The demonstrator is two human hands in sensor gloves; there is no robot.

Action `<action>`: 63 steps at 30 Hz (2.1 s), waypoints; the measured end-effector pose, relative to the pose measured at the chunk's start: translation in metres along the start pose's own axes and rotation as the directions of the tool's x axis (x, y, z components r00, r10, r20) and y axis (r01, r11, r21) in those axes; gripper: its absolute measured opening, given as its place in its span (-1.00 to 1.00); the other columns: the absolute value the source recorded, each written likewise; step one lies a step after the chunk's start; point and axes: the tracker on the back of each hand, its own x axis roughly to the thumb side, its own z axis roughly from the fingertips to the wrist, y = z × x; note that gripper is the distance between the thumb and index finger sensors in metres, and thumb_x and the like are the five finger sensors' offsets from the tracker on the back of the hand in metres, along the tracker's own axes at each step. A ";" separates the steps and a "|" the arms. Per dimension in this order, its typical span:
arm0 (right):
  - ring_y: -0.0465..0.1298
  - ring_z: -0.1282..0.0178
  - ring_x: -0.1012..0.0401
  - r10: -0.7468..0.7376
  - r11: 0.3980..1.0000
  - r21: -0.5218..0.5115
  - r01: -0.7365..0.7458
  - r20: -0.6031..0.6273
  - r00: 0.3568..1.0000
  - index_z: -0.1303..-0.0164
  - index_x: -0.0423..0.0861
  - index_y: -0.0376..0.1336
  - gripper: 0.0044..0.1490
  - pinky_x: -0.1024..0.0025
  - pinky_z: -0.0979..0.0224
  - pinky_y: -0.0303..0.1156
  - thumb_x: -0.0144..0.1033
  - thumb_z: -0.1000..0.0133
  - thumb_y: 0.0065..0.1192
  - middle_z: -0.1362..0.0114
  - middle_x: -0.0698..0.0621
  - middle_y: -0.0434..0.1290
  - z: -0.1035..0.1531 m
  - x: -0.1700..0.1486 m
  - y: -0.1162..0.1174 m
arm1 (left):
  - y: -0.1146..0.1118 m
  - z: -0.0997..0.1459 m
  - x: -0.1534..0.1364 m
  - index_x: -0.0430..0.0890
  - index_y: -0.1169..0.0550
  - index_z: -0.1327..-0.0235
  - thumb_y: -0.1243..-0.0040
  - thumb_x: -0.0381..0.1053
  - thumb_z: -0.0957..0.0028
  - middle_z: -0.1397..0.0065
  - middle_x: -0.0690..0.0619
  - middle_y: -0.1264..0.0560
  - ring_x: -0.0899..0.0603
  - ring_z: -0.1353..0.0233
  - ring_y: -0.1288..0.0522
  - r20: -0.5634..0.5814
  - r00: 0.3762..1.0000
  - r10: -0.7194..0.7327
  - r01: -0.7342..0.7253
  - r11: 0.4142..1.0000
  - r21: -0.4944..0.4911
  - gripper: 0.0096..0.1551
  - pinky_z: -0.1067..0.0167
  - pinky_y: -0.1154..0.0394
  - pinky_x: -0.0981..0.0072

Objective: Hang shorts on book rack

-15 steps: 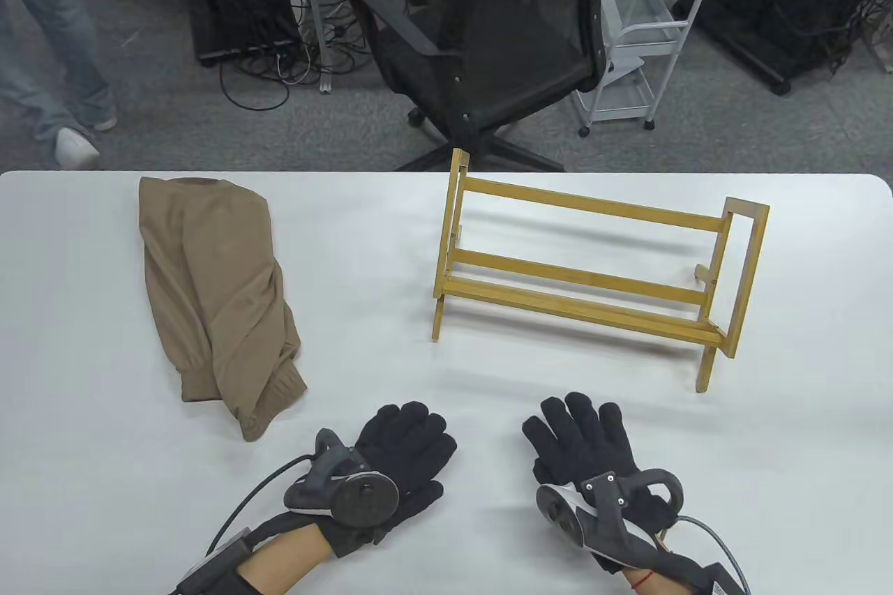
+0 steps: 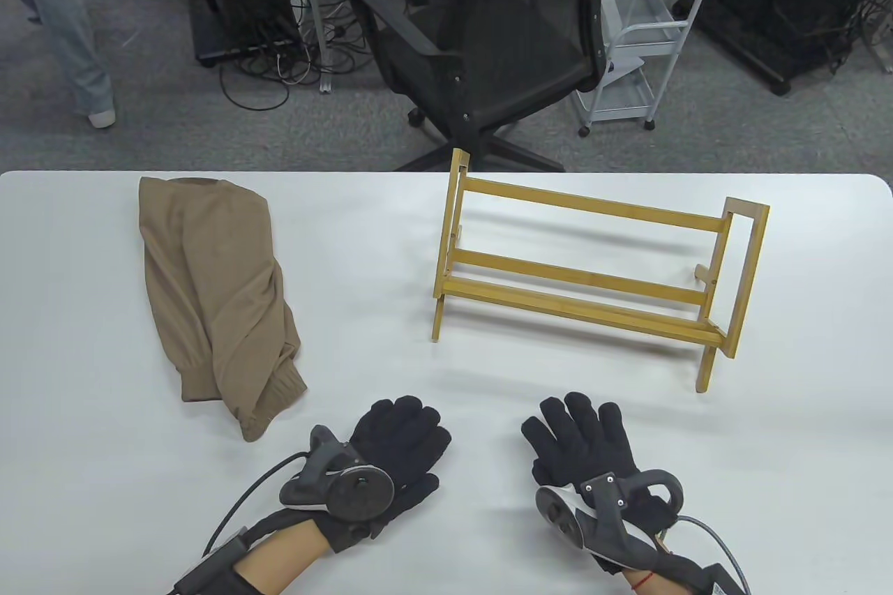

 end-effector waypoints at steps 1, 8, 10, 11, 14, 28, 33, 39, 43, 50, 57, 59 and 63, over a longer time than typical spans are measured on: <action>0.19 -0.75 0.09 -0.001 1.000 0.000 0.001 0.000 1.000 -0.44 0.37 0.13 -0.30 -0.03 -0.72 0.12 0.23 -0.02 0.01 -0.72 0.20 0.16 0.000 0.000 0.000 | 0.001 0.001 -0.003 -0.04 -0.43 -0.44 -0.10 0.23 -0.05 -0.59 -0.10 -0.31 -0.40 -0.59 -0.18 -0.009 1.000 -0.003 0.003 1.000 0.006 -0.29 -0.38 -0.08 -0.37; 0.19 -0.75 0.08 0.002 1.000 0.002 -0.002 -0.002 1.000 -0.44 0.37 0.13 -0.30 -0.04 -0.72 0.12 0.23 -0.02 0.01 -0.72 0.20 0.17 0.000 0.000 0.000 | 0.015 0.007 -0.025 -0.04 -0.43 -0.44 -0.10 0.23 -0.05 -0.60 -0.11 -0.31 -0.40 -0.59 -0.17 -0.101 0.994 -0.030 0.035 0.998 0.049 -0.29 -0.38 -0.07 -0.37; 0.19 -0.75 0.09 0.001 1.000 0.002 -0.001 -0.002 1.000 -0.44 0.37 0.13 -0.29 -0.04 -0.72 0.12 0.24 -0.02 0.01 -0.72 0.20 0.16 0.000 0.000 0.000 | 0.019 0.009 -0.031 -0.04 -0.43 -0.44 -0.09 0.23 -0.05 -0.60 -0.11 -0.30 -0.40 -0.59 -0.17 -0.122 0.992 -0.041 0.048 0.997 0.058 -0.29 -0.38 -0.06 -0.38; 0.19 -0.75 0.08 0.001 1.000 0.002 -0.001 -0.002 1.000 -0.44 0.37 0.13 -0.29 -0.04 -0.71 0.12 0.24 -0.02 0.01 -0.72 0.20 0.16 0.000 0.000 0.000 | 0.021 0.010 -0.034 -0.04 -0.43 -0.44 -0.09 0.23 -0.05 -0.60 -0.11 -0.30 -0.40 -0.59 -0.17 -0.134 0.990 -0.047 0.056 0.996 0.067 -0.29 -0.38 -0.06 -0.38; 0.19 -0.75 0.09 0.001 1.000 0.002 -0.001 -0.002 1.000 -0.44 0.37 0.13 -0.29 -0.03 -0.72 0.12 0.24 -0.02 0.01 -0.72 0.20 0.17 0.000 0.000 0.000 | 0.027 0.014 -0.044 -0.04 -0.43 -0.44 -0.09 0.23 -0.05 -0.60 -0.11 -0.30 -0.40 -0.59 -0.17 -0.175 0.983 -0.059 0.075 0.994 0.082 -0.29 -0.38 -0.06 -0.38; 0.19 -0.75 0.08 -0.003 1.000 0.004 0.003 -0.006 1.000 -0.44 0.37 0.13 -0.29 -0.04 -0.71 0.12 0.24 -0.02 0.01 -0.72 0.20 0.17 0.000 -0.001 0.000 | 0.045 0.037 -0.094 -0.04 -0.43 -0.45 -0.10 0.24 -0.05 -0.61 -0.12 -0.29 -0.42 -0.60 -0.15 -0.401 0.914 -0.066 0.121 0.986 0.114 -0.28 -0.38 -0.04 -0.40; 0.20 -0.75 0.08 -0.003 1.000 0.004 0.003 -0.004 1.000 -0.44 0.37 0.13 -0.29 -0.04 -0.71 0.12 0.24 -0.02 0.01 -0.72 0.20 0.17 -0.001 -0.001 0.000 | 0.049 0.050 -0.116 -0.03 -0.41 -0.47 -0.10 0.25 -0.05 -0.63 -0.12 -0.24 -0.43 -0.61 -0.08 -0.516 0.855 -0.049 0.116 0.988 0.099 -0.27 -0.38 -0.01 -0.40; 0.20 -0.75 0.08 -0.004 1.000 0.004 0.004 -0.007 1.000 -0.44 0.37 0.13 -0.29 -0.04 -0.71 0.12 0.24 -0.02 0.01 -0.72 0.20 0.17 -0.001 -0.002 0.000 | 0.053 0.069 -0.141 -0.01 -0.37 -0.51 -0.11 0.25 -0.05 -0.68 -0.11 -0.12 -0.49 -0.60 0.05 -0.642 0.766 -0.015 0.112 0.988 0.110 -0.25 -0.38 0.05 -0.40; 0.20 -0.75 0.08 -0.006 1.000 0.006 0.006 -0.007 1.000 -0.43 0.37 0.13 -0.29 -0.05 -0.71 0.12 0.24 -0.01 0.01 -0.72 0.20 0.17 -0.001 -0.002 0.000 | 0.050 0.085 -0.162 0.02 -0.29 -0.56 -0.12 0.28 -0.05 -0.70 -0.13 -0.01 -0.52 -0.59 0.14 -0.737 0.674 0.038 0.038 0.996 0.086 -0.19 -0.37 0.10 -0.42; 0.20 -0.75 0.08 -0.005 1.000 0.007 0.005 -0.007 1.000 -0.43 0.37 0.14 -0.29 -0.05 -0.71 0.12 0.25 -0.01 0.01 -0.72 0.20 0.17 -0.001 -0.002 0.001 | 0.035 0.106 -0.190 0.04 -0.11 -0.63 -0.16 0.35 -0.04 -0.69 -0.21 0.13 -0.58 -0.56 0.22 -0.827 0.562 0.033 -0.075 0.997 -0.011 -0.04 -0.35 0.15 -0.47; 0.20 -0.75 0.08 -0.009 1.000 0.019 0.009 -0.007 1.000 -0.43 0.37 0.13 -0.29 -0.04 -0.72 0.12 0.25 -0.01 0.01 -0.72 0.20 0.17 -0.002 -0.002 0.001 | 0.022 0.111 -0.201 0.06 -0.06 -0.64 -0.23 0.38 0.00 -0.68 -0.27 0.09 -0.68 -0.53 0.11 -0.856 0.517 0.018 -0.138 0.988 -0.063 0.04 -0.31 0.05 -0.56; 0.20 -0.75 0.08 -0.008 1.000 0.018 0.008 -0.005 1.000 -0.43 0.37 0.14 -0.29 -0.05 -0.71 0.12 0.25 -0.01 0.01 -0.72 0.20 0.18 -0.002 -0.002 0.001 | 0.020 0.110 -0.202 0.08 -0.08 -0.63 -0.25 0.38 0.01 -0.67 -0.28 0.02 -0.69 -0.53 0.02 -0.856 0.517 -0.003 -0.132 0.988 -0.083 0.04 -0.30 -0.02 -0.56; 0.20 -0.75 0.08 -0.010 1.000 0.025 0.010 -0.005 1.000 -0.43 0.37 0.14 -0.29 -0.05 -0.71 0.12 0.25 -0.01 0.01 -0.72 0.20 0.18 -0.003 -0.002 0.002 | 0.017 0.105 -0.202 0.10 -0.15 -0.62 -0.34 0.34 0.05 -0.65 -0.28 -0.15 -0.67 -0.50 -0.13 -0.863 0.504 -0.027 -0.153 0.981 -0.120 0.02 -0.27 -0.17 -0.52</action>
